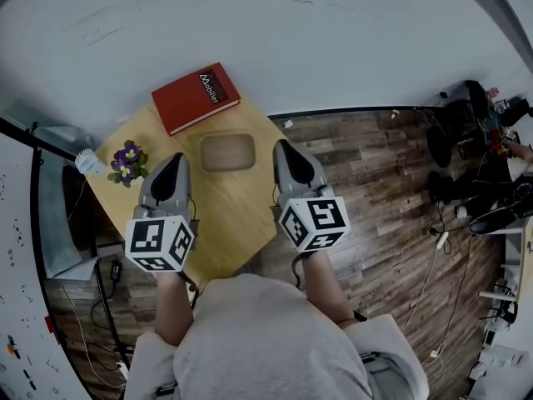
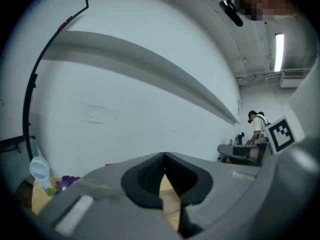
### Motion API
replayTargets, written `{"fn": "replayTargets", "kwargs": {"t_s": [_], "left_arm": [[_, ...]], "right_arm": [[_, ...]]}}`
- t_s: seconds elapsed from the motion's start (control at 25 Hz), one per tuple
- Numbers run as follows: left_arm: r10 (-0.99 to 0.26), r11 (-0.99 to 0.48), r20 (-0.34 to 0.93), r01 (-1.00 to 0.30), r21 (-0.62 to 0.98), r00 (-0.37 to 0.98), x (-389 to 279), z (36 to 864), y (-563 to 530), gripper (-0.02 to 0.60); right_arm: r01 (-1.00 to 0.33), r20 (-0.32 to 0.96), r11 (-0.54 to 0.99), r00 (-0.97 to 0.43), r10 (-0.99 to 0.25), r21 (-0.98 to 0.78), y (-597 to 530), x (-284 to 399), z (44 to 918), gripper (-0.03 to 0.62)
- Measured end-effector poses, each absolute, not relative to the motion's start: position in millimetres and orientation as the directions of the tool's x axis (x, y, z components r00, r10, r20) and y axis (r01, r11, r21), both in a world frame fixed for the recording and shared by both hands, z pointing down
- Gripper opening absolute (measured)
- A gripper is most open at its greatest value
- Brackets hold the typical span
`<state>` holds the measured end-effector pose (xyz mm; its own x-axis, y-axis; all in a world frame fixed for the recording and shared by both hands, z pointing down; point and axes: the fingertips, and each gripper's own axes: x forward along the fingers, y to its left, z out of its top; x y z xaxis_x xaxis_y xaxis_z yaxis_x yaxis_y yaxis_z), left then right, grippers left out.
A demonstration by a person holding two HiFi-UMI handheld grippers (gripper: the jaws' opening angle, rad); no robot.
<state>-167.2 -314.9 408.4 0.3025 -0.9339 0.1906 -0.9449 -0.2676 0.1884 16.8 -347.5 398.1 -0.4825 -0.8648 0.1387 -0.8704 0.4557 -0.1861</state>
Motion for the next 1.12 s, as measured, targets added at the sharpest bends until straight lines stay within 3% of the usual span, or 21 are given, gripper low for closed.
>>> {"fn": "replayTargets", "kwargs": {"t_s": [0.48,0.84,1.12], "left_arm": [[-0.863,-0.242,0.38,-0.932,0.27,0.334,-171,485,-335,0.021],[-0.781,-0.234,0.484,-0.903,0.359,0.395,-168,542,-343,0.108],[-0.733,-0.225,0.53,-0.887,0.402,0.426,-166,571,-355,0.149]], "right_arm": [[-0.879,0.357,0.4,-0.472,-0.806,-0.26,-368,10,479,0.003],[-0.884,0.491,0.367,-0.467,-0.735,-0.291,-376,2,540,0.02],[-0.888,0.557,0.346,-0.46,-0.692,-0.304,-385,-2,571,0.071]]}}
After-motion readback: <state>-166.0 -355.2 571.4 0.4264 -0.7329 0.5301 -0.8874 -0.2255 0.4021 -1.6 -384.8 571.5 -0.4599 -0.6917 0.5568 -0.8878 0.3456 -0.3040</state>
